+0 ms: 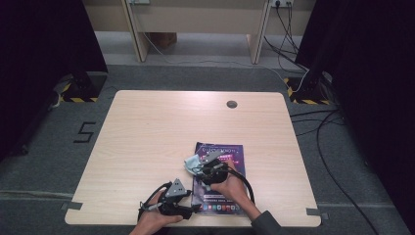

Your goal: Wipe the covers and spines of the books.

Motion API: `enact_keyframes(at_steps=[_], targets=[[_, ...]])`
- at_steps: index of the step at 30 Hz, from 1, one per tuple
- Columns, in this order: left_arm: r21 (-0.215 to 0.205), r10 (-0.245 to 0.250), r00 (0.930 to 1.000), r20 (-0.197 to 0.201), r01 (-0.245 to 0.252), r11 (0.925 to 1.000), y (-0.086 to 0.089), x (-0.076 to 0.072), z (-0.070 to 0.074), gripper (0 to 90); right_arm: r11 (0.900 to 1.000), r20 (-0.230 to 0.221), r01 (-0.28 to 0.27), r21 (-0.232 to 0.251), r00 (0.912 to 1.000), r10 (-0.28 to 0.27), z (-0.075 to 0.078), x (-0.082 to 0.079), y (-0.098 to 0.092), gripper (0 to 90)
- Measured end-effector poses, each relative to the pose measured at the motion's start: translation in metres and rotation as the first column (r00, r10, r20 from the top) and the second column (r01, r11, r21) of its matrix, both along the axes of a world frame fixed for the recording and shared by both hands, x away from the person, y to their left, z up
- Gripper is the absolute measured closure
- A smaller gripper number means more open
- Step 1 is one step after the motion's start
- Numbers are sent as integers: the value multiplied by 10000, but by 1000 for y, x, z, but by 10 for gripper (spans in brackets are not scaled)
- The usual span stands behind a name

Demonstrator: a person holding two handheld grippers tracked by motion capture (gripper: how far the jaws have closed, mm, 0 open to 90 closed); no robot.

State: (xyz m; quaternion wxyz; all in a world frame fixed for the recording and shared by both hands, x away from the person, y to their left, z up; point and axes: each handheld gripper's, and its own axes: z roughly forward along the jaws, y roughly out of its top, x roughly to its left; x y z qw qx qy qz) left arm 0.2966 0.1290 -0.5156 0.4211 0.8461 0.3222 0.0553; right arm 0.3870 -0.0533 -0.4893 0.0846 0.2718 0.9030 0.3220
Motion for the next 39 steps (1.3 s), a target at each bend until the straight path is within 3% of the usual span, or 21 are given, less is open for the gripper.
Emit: enact_keyframes(at_steps=[5,8,9,10,14,17,19,24,30,36,39], targets=[[-104,27,10000,-81,-28,9999,0,0,0,363,9992,-20,384,-62,9993,-384,1,4,-22,754],[95,-259,9992,-298,262,9996,1,-2,3,366,9923,150,1205,-278,9926,-1201,2,10,-60,755],[95,-259,9992,-298,262,9996,1,-2,3,365,9923,150,1205,-278,9926,-1201,2,10,-60,755],[9,-339,9988,-360,339,9994,0,-4,3,365,9855,149,1674,-276,9858,-1670,2,12,-82,755],[128,-508,9979,-395,514,9986,-1,-9,4,361,9722,30,2336,-131,9723,-2336,2,11,-113,755],[219,-579,9977,-345,586,9980,-1,-11,4,358,9691,-83,2466,10,9691,-2466,2,10,-119,755],[290,-583,9979,-278,591,9978,-1,-13,4,364,9712,124,2366,-286,9716,-2364,3,10,-116,755],[553,-539,9985,-58,541,9970,-3,-14,4,391,9711,224,2357,-375,9717,-2350,3,10,-115,755],[692,-391,9991,133,381,9969,-10,-3,4,393,9661,501,2519,-560,9671,-2493,3,20,-113,756],[781,-196,9994,289,173,9968,-15,8,4,399,9523,525,2992,-608,9537,-2963,3,37,-108,743],[784,-214,9993,297,191,9967,-15,8,4,398,9541,770,2874,-840,9565,-2813,3,35,-101,740]])
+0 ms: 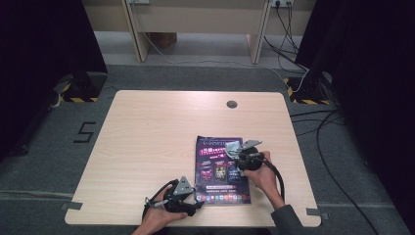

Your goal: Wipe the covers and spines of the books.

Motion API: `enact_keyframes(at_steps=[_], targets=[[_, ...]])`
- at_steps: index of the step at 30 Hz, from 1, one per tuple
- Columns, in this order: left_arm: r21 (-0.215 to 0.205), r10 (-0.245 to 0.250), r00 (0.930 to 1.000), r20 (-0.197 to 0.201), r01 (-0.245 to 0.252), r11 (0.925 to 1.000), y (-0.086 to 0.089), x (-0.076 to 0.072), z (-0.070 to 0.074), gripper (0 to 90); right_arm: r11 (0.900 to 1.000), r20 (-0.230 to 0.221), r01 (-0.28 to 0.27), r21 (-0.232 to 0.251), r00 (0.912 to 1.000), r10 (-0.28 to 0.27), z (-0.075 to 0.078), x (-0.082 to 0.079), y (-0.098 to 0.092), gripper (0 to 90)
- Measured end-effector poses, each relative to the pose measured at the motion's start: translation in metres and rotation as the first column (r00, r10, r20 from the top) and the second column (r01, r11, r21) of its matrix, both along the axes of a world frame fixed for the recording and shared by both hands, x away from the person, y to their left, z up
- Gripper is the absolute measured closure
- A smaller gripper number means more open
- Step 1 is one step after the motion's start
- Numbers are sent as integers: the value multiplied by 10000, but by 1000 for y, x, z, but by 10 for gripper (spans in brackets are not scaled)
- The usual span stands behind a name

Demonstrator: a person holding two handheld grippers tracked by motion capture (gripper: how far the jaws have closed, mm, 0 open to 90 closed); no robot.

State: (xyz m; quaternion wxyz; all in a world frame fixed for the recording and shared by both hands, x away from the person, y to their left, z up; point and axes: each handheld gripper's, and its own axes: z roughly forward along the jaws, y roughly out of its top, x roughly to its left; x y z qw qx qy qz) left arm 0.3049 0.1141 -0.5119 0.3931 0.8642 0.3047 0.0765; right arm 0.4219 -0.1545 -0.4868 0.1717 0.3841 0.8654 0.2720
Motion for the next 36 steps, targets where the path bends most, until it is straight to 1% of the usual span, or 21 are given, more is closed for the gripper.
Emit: enact_keyframes(at_steps=[2,3,5,8,9,10,13,14,15,17,20,24,25,26,27,28,30,31,32,34,36], targets=[[-16,14,10000,20,-14,10000,0,0,0,398,9994,-66,-305,183,9995,306,0,-3,9,741],[-6,32,10000,25,-32,10000,0,0,0,398,9970,-96,-738,238,9972,741,-1,-9,22,740],[-24,56,10000,-11,-56,10000,0,0,0,398,9947,-69,-985,292,9951,987,-1,-12,31,741],[-115,177,9998,-34,-178,9998,1,-1,-1,400,9850,-98,-1673,432,9858,1678,-2,-22,56,740],[-196,183,9998,-61,-184,9996,3,-1,-1,403,9760,-164,-2099,588,9773,2112,-2,-27,71,740],[-196,183,9998,-61,-184,9996,3,-1,-1,404,9760,-164,-2099,588,9773,2112,-2,-27,71,740],[-284,211,9996,-184,-216,9994,7,-1,-1,402,9632,-216,-2591,711,9651,2612,-3,-36,92,740],[-284,211,9996,-184,-216,9994,7,-1,-1,400,9632,-216,-2591,711,9651,2612,-3,-36,92,740],[-270,230,9996,-164,-234,9994,8,-2,-1,400,9573,-225,-2807,687,9589,2827,-3,-39,95,740],[-238,245,9996,-138,-248,9994,10,-4,-1,400,9565,-167,-2836,684,9583,2854,-3,-39,95,741],[-205,257,9996,-154,-260,9995,12,-6,-1,396,9584,-376,-2665,1023,9617,2714,-3,-36,88,748],[-227,266,9995,-190,-271,9994,14,-6,0,396,9671,-385,-2332,1020,9705,2381,-3,-32,74,749],[-217,272,9995,-184,-276,9994,15,-6,0,395,9734,-375,-2066,987,9767,2111,-3,-30,62,749],[-217,272,9995,-184,-276,9994,15,-6,0,393,9734,-375,-2066,987,9767,2111,-3,-30,62,749],[-200,346,9992,-216,-351,9992,16,-5,0,390,9815,-366,-1680,914,9844,1719,-2,-27,46,750],[-200,346,9992,-216,-351,9992,16,-5,0,385,9815,-366,-1680,914,9844,1719,-2,-27,46,750],[-119,337,9992,-217,-340,9994,18,-5,0,378,9882,-366,-1274,847,9907,1309,-1,-24,29,749],[-32,394,9989,-255,-395,9992,20,-5,1,357,9930,-398,-836,833,9954,872,-1,-21,12,750],[-32,394,9989,-255,-395,9992,20,-5,1,345,9930,-398,-836,833,9954,872,-1,-21,12,750],[108,410,9989,-238,-407,9991,24,-4,1,329,9950,-532,-164,985,9983,217,0,-18,-9,751],[182,410,9990,-201,-407,9990,24,-4,1,320,9944,-539,-69,1052,9985,127,-1,-17,-14,751]])
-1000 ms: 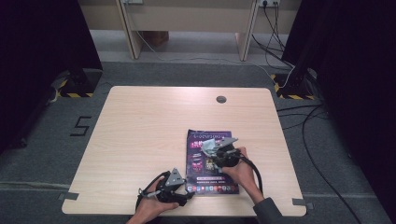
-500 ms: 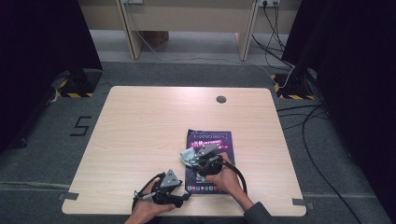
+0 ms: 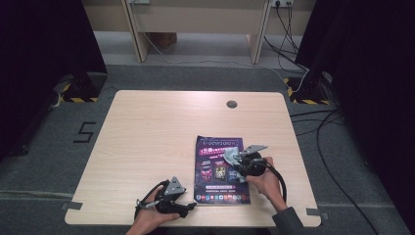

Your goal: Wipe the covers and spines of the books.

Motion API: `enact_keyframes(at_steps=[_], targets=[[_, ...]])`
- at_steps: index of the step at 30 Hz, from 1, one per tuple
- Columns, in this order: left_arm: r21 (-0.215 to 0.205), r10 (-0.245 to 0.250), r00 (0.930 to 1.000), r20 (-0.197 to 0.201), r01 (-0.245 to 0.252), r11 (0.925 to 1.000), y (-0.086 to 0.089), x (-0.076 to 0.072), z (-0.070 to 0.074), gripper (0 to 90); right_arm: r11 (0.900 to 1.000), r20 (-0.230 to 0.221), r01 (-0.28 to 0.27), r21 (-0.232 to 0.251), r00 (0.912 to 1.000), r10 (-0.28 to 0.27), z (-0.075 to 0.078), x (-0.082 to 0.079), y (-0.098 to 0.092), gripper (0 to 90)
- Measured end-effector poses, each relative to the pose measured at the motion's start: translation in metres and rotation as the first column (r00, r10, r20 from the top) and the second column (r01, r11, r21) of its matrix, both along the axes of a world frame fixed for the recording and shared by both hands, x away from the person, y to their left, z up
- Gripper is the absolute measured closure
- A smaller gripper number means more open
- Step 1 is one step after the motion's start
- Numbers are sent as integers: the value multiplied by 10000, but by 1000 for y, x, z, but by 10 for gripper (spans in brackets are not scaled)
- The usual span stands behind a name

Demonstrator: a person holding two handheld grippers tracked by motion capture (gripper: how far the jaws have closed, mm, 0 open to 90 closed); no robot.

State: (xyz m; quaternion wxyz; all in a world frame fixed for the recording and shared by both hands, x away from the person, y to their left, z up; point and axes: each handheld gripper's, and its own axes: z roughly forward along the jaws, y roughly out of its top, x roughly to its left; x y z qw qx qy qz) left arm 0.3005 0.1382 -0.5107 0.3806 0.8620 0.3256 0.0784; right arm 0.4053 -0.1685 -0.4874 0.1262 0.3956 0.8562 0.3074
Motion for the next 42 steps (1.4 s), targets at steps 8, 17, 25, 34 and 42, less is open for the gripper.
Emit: enact_keyframes(at_steps=[8,17,25,34,42], targets=[[498,123,9999,46,-125,9987,7,1,1,227,9993,188,70,-364,9998,-63,1,-4,-1,742],[978,180,9995,267,-206,9950,17,2,0,198,9904,62,-1376,-139,9905,1377,-1,-22,55,740],[1005,284,9992,284,-311,9944,22,1,0,189,9537,141,-3002,-168,9537,3005,-2,-43,113,739],[1006,345,9990,293,-372,9942,25,0,0,185,9498,-127,-3118,260,9499,3122,-2,-46,114,746],[996,390,9988,293,-417,9942,25,1,-1,177,9825,-200,-1853,162,9824,1856,-1,-37,54,750]])
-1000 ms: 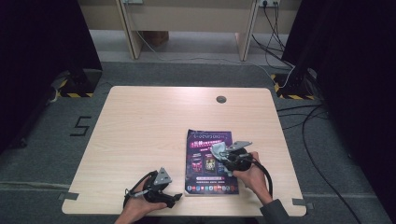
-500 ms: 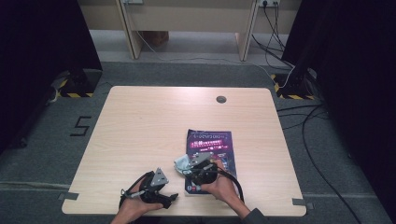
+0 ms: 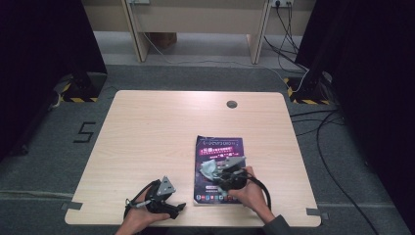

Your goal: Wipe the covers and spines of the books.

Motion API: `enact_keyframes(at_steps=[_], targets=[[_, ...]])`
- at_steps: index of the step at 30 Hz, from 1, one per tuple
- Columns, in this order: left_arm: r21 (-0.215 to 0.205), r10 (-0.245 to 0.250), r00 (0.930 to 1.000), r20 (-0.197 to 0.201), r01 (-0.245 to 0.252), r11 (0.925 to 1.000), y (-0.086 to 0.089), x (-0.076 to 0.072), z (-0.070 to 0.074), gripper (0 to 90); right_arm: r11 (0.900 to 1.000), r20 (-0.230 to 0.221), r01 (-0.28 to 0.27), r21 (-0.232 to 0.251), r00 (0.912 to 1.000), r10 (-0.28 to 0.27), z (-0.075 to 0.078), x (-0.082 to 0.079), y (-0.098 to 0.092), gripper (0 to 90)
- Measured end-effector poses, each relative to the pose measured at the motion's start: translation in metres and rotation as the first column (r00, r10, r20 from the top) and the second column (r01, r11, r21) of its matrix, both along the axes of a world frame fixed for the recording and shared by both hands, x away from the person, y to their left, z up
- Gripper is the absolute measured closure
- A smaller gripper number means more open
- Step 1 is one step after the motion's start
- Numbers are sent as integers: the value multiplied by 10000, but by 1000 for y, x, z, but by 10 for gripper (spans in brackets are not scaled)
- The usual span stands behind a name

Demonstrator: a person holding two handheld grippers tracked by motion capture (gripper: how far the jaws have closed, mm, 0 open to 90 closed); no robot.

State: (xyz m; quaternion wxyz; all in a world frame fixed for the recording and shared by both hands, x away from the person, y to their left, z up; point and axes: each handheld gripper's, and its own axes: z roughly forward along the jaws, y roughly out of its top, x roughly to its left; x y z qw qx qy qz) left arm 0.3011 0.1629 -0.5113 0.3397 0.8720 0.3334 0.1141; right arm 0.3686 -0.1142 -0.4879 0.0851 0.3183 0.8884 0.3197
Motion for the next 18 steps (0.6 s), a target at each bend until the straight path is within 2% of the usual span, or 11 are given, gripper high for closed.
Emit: enact_keyframes(at_steps=[1,2,3,4,5,6,9,18], targets=[[-17,9,10000,31,-9,10000,0,0,0,174,9997,18,241,-22,9997,-241,0,2,-10,751],[-17,9,10000,31,-9,10000,0,0,0,173,9997,18,241,-22,9997,-241,0,2,-10,751],[-22,23,10000,31,-23,10000,0,0,0,173,9974,5,714,-29,9974,-714,1,4,-30,751],[-22,23,10000,31,-23,10000,0,0,0,173,9974,5,714,-29,9974,-714,1,4,-30,751],[15,8,10000,2,-8,10000,0,0,0,173,9936,45,1131,-12,9936,-1131,1,6,-47,753],[15,8,10000,2,-8,10000,0,0,0,171,9936,45,1131,-12,9936,-1131,1,6,-47,753],[-14,26,10000,8,-26,10000,1,0,0,168,9879,-1,1541,-146,9880,-1542,2,4,-66,757],[6,7,10000,-30,-7,10000,1,0,0,167,9894,114,1422,-291,9898,-1419,3,-11,-68,758]])
